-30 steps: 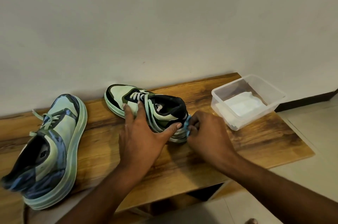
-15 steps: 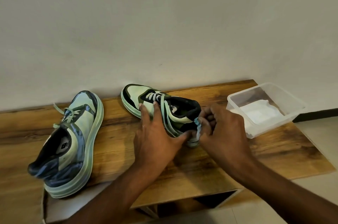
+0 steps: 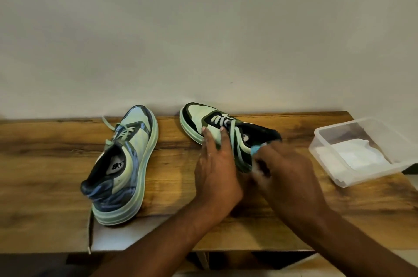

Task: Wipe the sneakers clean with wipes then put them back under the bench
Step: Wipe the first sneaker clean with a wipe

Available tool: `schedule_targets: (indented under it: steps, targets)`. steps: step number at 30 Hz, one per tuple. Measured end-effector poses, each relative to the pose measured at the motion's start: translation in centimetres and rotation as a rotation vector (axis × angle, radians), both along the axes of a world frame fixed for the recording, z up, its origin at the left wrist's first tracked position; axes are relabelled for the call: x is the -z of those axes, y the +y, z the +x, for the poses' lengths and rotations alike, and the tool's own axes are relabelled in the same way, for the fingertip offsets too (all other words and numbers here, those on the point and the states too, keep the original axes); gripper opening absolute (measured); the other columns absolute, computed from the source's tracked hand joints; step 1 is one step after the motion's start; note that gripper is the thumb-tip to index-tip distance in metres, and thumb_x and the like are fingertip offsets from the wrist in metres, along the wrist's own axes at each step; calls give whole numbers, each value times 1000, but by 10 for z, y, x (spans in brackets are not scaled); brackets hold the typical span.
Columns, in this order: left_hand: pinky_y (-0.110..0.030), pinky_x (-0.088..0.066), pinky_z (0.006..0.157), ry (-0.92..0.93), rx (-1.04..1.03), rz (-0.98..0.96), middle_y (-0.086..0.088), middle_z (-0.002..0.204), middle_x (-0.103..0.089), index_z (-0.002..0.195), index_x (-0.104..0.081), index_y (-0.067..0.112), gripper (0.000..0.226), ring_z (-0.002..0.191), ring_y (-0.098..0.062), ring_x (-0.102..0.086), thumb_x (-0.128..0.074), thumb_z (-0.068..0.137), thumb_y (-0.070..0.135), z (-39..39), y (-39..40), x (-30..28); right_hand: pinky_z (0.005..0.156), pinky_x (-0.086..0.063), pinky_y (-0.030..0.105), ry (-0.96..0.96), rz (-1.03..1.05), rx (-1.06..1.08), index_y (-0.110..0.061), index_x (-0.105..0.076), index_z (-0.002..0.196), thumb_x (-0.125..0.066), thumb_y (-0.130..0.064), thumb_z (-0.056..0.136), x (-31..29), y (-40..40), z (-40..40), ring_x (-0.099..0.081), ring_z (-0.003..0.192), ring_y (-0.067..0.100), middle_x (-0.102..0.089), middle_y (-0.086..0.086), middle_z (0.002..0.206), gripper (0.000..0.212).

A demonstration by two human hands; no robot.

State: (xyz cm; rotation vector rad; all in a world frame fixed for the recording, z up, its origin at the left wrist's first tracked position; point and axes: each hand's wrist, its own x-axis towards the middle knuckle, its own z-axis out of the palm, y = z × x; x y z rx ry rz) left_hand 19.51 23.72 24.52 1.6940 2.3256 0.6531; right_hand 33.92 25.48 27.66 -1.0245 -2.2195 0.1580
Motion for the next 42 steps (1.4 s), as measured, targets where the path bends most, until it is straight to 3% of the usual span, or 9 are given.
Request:
schedule_targets:
  steps: [2,5,9,13,19,24,27,36,42]
  targets:
    - [-42,-38,117,31,12,-2,-11,172,20,164,12,30,127,155,-37,-25,-85,83,43,-2,-1,2,55,-56,31,-33,-51,-30,-18,-67,86,-85,-2,75,3,-3,-3,-59,66,12,-63,-3,83,26]
    - [-43,-36,119,-4,24,-11,-10,172,19,165,7,32,126,157,-36,-21,-85,81,51,-5,0,3,56,-56,33,106,-71,7,-20,-66,84,-87,-8,73,-13,-1,3,-61,67,8,-63,-8,78,26]
    - [-44,-31,124,-127,24,-13,-6,173,16,167,-7,31,132,158,-33,-17,-77,66,80,-7,2,-2,54,-53,35,281,32,44,-16,-68,81,-85,-10,73,-39,-2,9,-63,63,11,-65,-6,73,20]
    - [-44,-33,124,-161,40,5,-2,174,11,165,-22,31,135,157,-31,-22,-76,56,90,-11,3,-1,56,-56,40,377,-47,114,-19,-69,79,-81,-10,76,-45,5,10,-65,59,14,-69,-5,69,14]
    - [-27,-21,124,-264,274,92,4,175,2,157,-35,46,121,156,-19,-27,-85,53,81,-8,-8,4,55,-49,26,396,-38,165,-21,-69,77,-81,-10,73,-50,5,4,-64,60,14,-66,-8,66,16]
    - [-38,-20,129,-401,482,32,17,172,18,161,-10,54,131,158,-4,2,-91,60,68,-7,-5,11,59,-49,14,436,-31,172,-19,-70,81,-78,-17,77,-53,6,-2,-65,68,11,-67,-10,70,9]
    - [-42,-18,130,-455,562,9,19,172,16,161,-11,55,128,158,-3,12,-93,63,60,-10,6,9,62,-51,13,469,-48,170,-19,-70,86,-77,-22,79,-53,7,-8,-66,70,8,-68,-12,75,11]
    - [-50,-42,118,-583,642,93,16,167,-29,161,-28,41,117,155,-13,-28,-98,67,41,-13,19,14,62,-53,11,592,-140,78,-20,-70,93,-87,-20,79,-52,8,-30,-71,76,6,-71,-17,85,22]
    - [-43,-56,100,-471,690,-3,-2,142,-58,145,-45,29,90,127,-21,-59,-95,70,29,-7,17,18,65,-59,21,679,-223,-27,-16,-72,108,-87,-5,78,-48,1,-46,-73,79,16,-74,-5,90,35]
